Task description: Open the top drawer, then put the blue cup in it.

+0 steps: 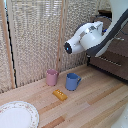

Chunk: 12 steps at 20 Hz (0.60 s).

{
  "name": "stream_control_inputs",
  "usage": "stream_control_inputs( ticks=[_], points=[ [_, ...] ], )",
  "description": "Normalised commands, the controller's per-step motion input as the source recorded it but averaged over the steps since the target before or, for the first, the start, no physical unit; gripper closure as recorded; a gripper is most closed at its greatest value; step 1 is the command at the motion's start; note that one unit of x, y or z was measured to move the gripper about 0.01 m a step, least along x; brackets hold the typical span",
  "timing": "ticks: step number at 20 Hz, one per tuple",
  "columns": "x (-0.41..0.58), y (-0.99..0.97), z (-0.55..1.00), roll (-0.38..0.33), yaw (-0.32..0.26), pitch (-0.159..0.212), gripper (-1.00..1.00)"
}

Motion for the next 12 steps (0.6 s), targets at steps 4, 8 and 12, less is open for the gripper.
stream_control_inputs(
  ticks=[4, 8, 12],
  points=[
    [-0.01, 0.36, 0.49, 0.215, -0.024, 0.058, -1.0],
    [-0.028, 0.41, 0.19, 0.318, -0.084, 0.044, -1.0],
    [-0.005, 0.38, 0.12, 0.339, -0.098, 0.062, -1.0]
  ],
)
